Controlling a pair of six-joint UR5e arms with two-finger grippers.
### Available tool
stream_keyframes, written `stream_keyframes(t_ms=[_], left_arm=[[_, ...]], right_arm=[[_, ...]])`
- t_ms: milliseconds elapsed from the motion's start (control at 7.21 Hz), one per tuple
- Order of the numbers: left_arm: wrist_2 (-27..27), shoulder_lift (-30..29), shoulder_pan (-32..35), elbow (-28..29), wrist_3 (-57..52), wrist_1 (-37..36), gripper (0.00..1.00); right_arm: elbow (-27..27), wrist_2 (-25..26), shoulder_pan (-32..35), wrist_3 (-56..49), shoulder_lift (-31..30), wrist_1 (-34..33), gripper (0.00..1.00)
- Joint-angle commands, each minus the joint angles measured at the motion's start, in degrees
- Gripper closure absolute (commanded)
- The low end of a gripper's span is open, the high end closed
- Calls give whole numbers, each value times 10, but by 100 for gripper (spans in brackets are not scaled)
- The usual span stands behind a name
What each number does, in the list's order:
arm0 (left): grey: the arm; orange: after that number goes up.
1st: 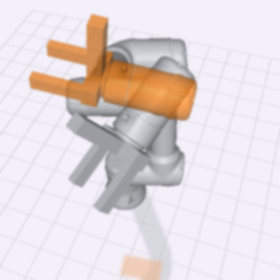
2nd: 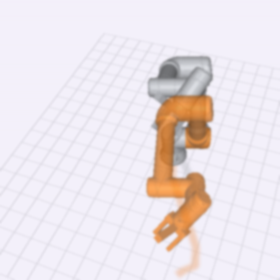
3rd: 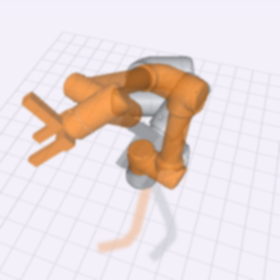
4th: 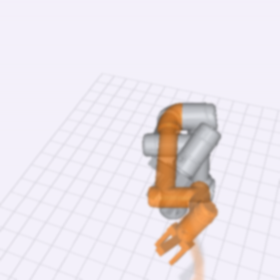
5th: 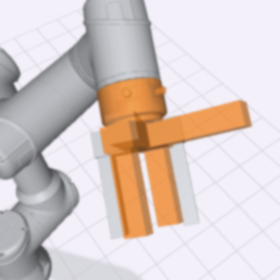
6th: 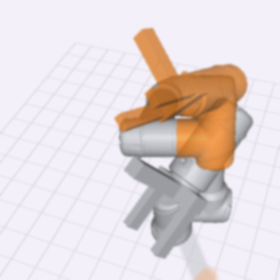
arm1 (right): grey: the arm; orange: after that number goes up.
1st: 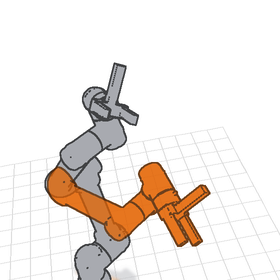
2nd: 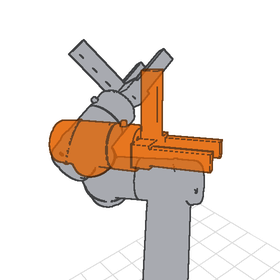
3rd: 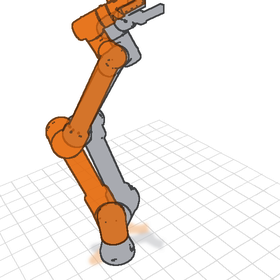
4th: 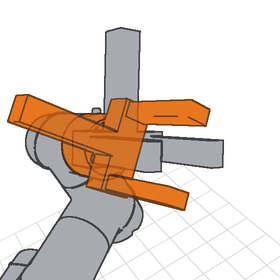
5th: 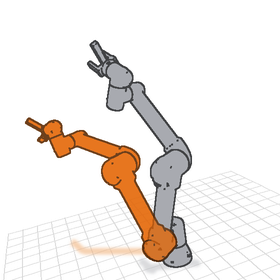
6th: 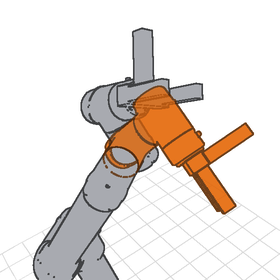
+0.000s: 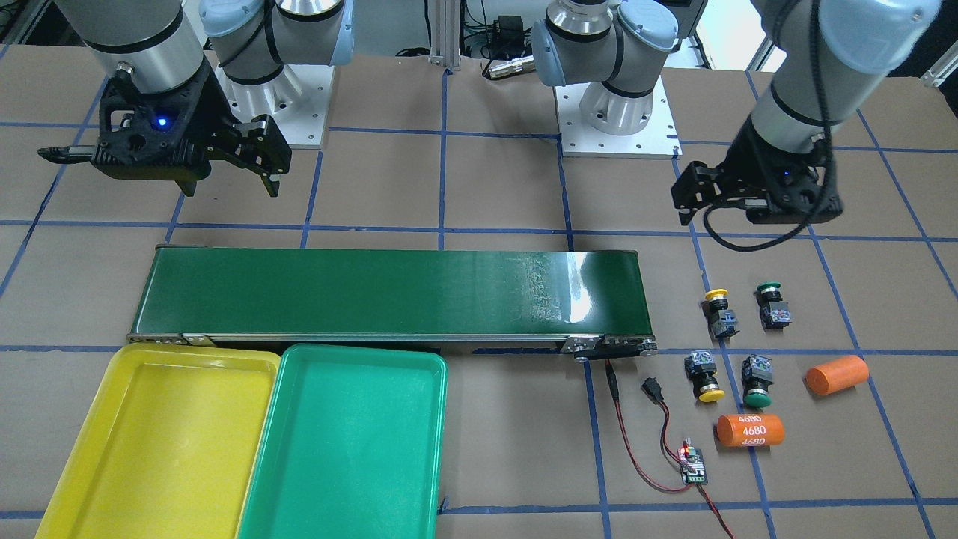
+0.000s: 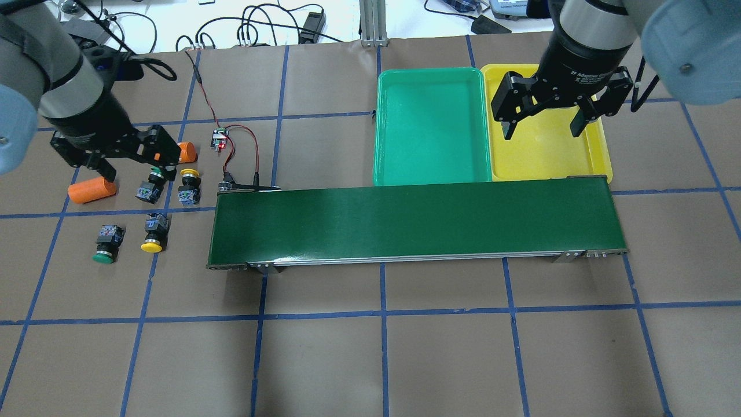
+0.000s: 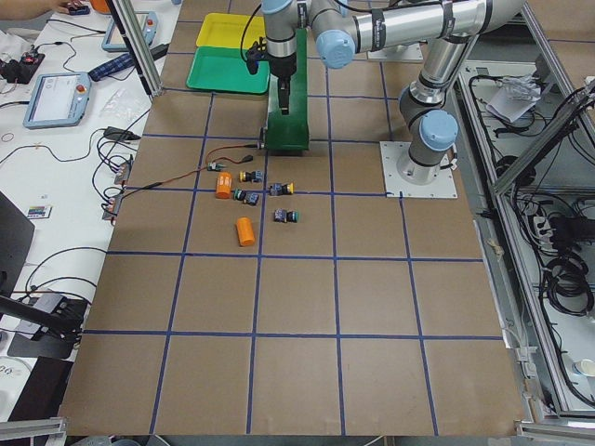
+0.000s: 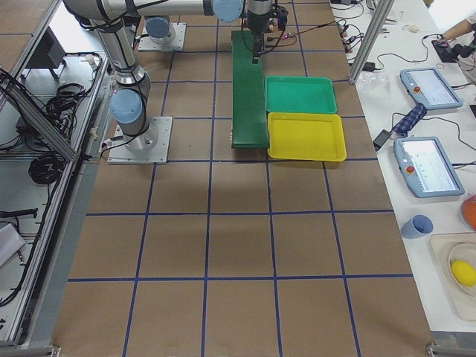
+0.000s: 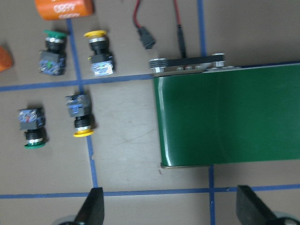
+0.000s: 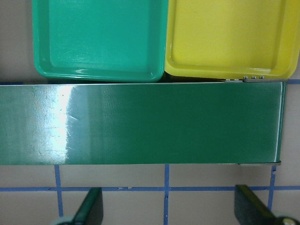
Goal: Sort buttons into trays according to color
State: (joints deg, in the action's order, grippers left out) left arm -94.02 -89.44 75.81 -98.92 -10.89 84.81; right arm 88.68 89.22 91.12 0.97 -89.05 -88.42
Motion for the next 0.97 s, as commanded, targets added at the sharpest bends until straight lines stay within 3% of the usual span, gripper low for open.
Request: stream_keyframes(t_ms=[0,277,555,693,832], left_arm=[[0,-40,-67,-4,1,-58,0],[-3,-96,-83,-18,-2,-138,0],[-6,-136,-116,-19,-12,-172,0],[-4,-159,-154,-7,-64,-174,0],[-3,-183,-179,-6,-105,-225,0]], right_arm=[[0,0,0,0,-1,0,0],[0,-1,1,0,-1,0,0],[0,-1,1,0,-1,0,0],[0,-1,1,0,-1,0,0],[0,-1,1,0,-1,0,0]])
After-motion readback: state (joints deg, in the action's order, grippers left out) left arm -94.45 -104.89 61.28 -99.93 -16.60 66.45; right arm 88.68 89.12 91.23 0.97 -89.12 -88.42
